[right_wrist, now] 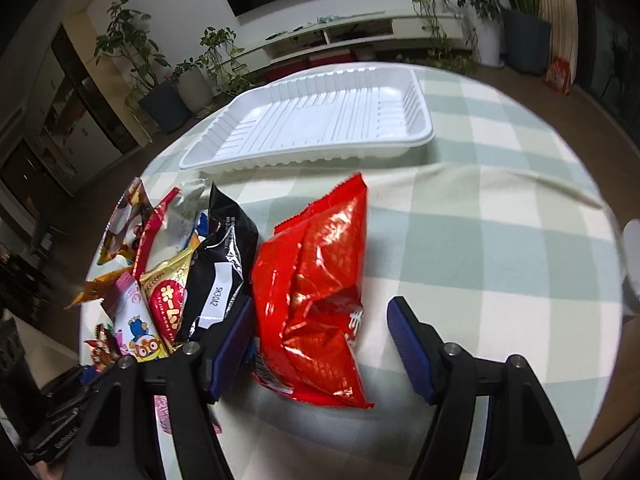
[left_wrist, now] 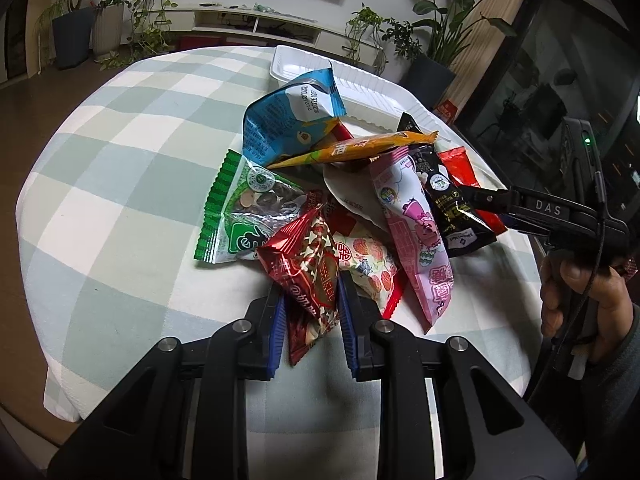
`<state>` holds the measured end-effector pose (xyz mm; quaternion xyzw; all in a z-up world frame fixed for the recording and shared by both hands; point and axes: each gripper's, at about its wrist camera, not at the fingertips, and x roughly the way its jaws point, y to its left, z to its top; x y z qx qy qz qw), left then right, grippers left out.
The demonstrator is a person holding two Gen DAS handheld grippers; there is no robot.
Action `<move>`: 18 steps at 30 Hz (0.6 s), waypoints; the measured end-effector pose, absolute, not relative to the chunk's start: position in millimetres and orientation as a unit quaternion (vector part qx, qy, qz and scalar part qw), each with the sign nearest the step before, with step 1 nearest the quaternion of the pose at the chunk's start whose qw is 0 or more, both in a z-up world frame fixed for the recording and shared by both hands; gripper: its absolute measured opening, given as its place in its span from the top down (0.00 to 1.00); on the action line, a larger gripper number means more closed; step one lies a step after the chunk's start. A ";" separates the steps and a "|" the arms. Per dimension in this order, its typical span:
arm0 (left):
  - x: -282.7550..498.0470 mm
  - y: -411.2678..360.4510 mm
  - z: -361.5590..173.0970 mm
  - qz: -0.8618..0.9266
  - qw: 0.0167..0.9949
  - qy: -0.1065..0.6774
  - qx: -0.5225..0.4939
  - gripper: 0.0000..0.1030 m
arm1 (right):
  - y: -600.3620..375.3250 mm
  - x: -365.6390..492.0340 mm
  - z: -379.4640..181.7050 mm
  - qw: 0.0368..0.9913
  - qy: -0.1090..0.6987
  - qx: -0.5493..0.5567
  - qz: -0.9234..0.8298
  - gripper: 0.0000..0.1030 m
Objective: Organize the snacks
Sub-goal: 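Grasp the red chocolate wrapper with the left tool while the right tool grasps the red chip bag, then carry both packets to the white tray and lower them inside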
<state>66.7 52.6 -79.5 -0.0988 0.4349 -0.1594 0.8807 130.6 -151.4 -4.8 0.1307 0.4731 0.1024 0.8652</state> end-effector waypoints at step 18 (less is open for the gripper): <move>68.1 56.4 -79.2 -0.160 0.882 0.429 -0.113 0.87 | -153.5 94.4 12.1 0.892 0.430 0.102 0.091 0.67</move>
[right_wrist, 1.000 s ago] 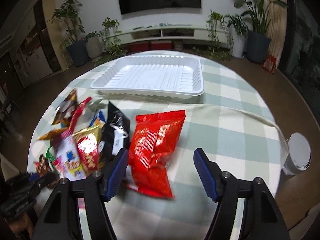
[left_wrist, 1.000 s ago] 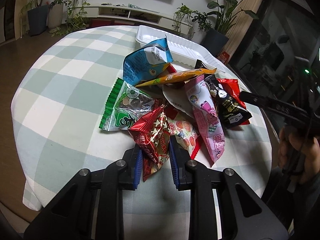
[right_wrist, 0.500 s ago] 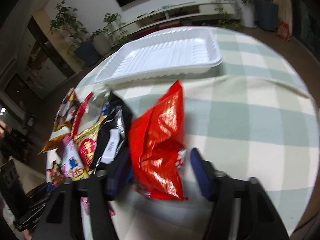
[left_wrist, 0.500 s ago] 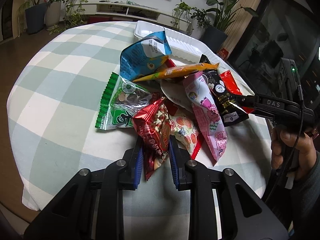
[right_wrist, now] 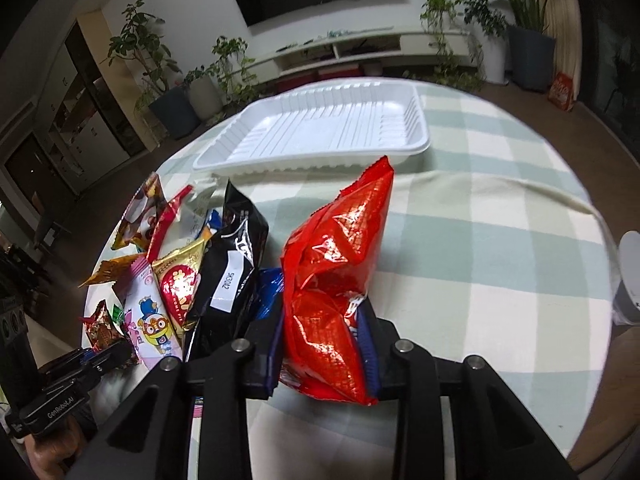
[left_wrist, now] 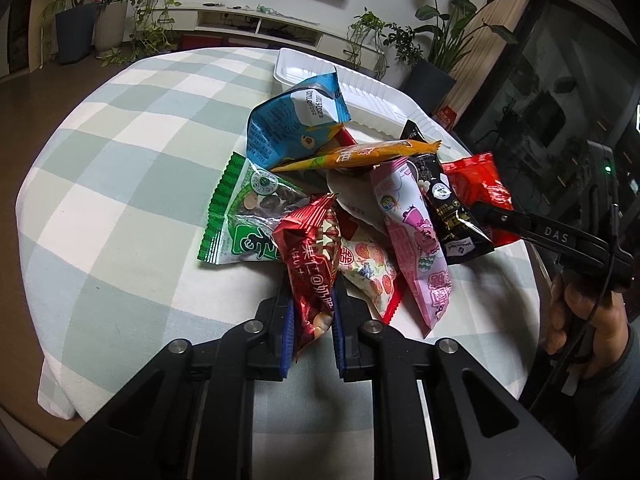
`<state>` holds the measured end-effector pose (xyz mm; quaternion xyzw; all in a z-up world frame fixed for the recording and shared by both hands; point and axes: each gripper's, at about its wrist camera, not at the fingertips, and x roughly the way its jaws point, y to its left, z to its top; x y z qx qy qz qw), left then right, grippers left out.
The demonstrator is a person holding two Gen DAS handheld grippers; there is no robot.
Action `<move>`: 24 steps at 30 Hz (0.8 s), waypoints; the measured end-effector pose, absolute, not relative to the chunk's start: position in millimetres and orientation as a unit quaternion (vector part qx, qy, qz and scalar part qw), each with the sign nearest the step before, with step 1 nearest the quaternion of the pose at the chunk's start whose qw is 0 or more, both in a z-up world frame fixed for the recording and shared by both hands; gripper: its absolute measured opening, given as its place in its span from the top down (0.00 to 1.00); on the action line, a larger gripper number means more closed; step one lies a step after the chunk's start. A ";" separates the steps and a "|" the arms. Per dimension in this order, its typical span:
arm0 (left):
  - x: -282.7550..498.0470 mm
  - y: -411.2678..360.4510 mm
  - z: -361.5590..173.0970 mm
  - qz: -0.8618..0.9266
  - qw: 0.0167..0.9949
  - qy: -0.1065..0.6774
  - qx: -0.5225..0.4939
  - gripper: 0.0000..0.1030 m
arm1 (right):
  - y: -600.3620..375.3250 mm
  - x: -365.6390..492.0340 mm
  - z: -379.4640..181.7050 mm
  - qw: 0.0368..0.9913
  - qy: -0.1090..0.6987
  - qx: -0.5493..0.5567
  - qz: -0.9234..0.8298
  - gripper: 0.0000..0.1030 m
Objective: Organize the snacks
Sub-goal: 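Carry both packets to the white tray and lower them inside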
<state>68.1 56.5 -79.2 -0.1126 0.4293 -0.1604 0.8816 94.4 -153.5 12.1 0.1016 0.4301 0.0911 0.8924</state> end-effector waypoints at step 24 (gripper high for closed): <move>96.3 98.2 32.0 -0.160 0.913 0.367 -0.078 0.87 | -224.7 86.4 55.8 0.917 0.360 0.165 0.039 0.67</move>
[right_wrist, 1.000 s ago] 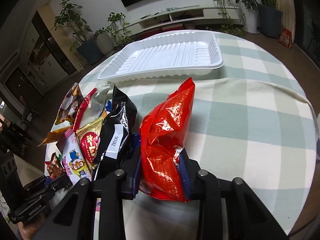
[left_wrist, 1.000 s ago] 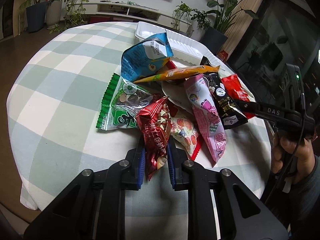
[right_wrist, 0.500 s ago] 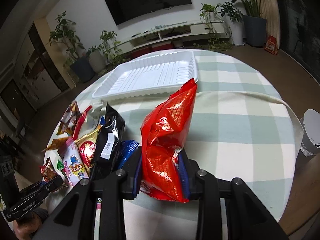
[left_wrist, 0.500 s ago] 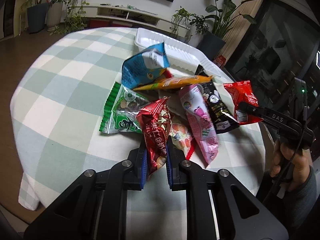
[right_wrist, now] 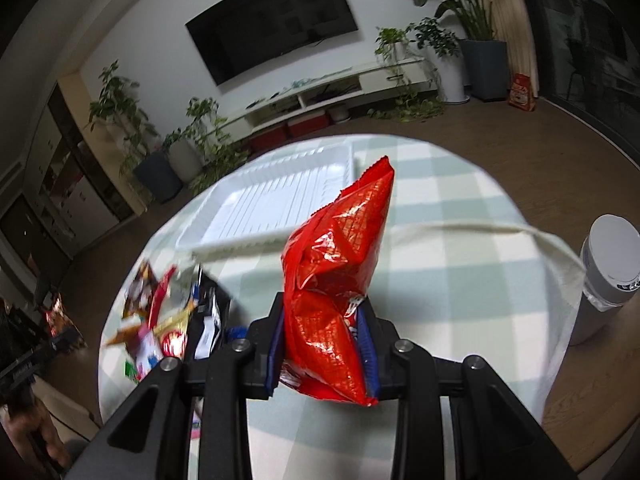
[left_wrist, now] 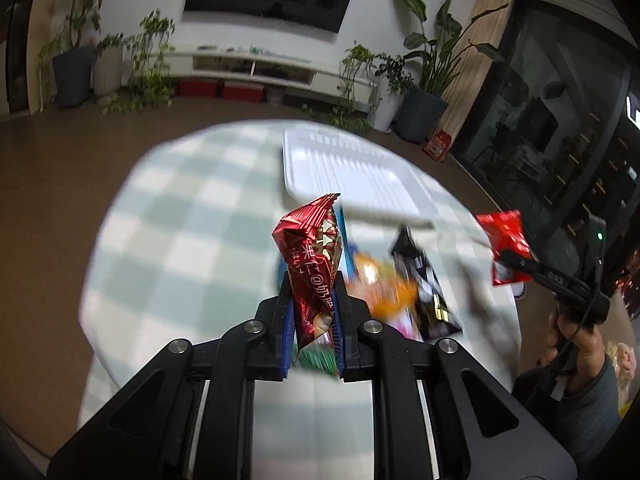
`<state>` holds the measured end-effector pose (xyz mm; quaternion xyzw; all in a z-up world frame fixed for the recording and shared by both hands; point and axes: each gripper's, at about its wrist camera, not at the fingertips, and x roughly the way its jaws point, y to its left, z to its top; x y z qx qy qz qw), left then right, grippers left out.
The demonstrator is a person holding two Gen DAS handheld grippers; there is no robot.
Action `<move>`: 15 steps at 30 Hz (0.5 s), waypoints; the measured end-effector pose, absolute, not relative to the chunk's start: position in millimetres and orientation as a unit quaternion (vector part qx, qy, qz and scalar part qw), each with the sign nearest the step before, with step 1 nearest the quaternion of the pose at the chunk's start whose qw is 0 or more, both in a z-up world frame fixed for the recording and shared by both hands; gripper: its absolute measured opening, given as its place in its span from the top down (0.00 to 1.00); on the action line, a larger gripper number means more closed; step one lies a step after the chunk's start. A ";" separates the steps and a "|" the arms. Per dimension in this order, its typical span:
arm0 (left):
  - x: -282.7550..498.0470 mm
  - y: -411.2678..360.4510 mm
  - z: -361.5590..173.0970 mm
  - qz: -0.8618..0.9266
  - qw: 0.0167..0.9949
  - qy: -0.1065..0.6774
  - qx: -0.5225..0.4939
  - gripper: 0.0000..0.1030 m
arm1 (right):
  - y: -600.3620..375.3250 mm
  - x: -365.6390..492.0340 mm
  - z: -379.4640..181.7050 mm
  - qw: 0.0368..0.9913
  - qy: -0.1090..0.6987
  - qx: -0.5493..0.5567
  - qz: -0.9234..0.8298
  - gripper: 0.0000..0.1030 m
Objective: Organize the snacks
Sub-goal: 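Carry both packets to the white tray and lower them inside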
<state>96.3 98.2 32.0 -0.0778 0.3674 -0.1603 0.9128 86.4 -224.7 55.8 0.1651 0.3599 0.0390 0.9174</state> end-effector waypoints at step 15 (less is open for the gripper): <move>323.9 5.2 82.3 -0.254 0.879 0.401 0.046 0.87 | -212.9 225.8 113.3 0.930 0.354 0.074 0.063 0.66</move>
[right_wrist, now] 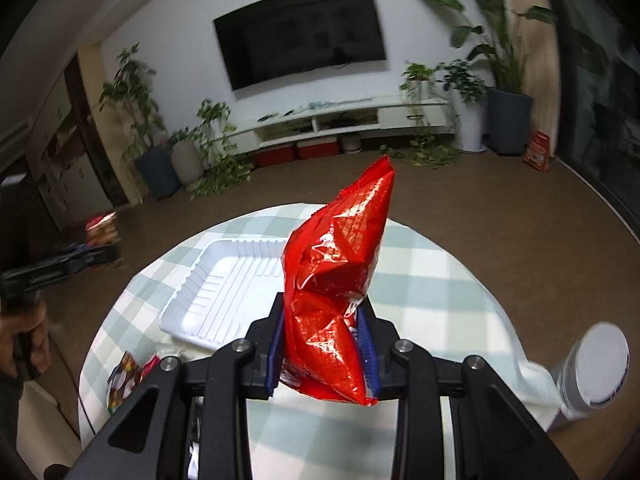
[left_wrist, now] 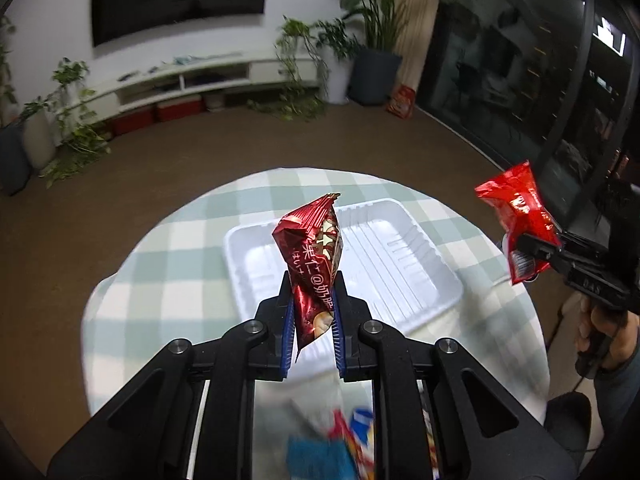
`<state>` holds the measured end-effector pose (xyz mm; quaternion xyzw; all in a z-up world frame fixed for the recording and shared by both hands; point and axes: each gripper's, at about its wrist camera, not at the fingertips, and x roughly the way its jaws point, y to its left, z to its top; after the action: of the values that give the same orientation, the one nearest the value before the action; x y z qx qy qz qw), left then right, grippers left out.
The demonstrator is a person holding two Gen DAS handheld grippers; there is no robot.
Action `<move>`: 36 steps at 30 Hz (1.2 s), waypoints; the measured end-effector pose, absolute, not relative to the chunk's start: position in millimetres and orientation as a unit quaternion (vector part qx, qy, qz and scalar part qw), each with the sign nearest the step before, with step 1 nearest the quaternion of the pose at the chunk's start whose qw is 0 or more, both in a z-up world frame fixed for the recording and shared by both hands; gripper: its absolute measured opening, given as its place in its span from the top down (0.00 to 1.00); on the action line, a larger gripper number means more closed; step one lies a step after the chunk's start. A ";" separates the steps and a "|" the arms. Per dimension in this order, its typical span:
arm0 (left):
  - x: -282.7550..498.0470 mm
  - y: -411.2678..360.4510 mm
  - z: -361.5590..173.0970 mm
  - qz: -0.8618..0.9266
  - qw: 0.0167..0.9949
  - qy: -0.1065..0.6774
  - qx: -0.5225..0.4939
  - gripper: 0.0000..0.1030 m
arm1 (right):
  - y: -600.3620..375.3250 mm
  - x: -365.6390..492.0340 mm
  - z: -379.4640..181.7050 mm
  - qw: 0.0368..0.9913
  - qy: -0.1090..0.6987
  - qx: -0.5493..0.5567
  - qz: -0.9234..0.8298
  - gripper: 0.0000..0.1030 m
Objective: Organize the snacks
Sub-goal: 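Carry both packets to the white tray and lower them inside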
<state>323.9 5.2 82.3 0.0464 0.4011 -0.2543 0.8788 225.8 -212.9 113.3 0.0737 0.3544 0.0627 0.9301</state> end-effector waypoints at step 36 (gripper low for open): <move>372.6 -8.6 -68.8 -0.197 0.807 0.541 0.133 0.86 | -176.7 323.5 3.3 0.873 0.472 0.043 0.114 0.62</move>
<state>372.6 -8.6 -68.8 0.1329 0.5413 -0.1969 0.8066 323.5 -176.7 3.3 0.0426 0.4722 0.1140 0.8731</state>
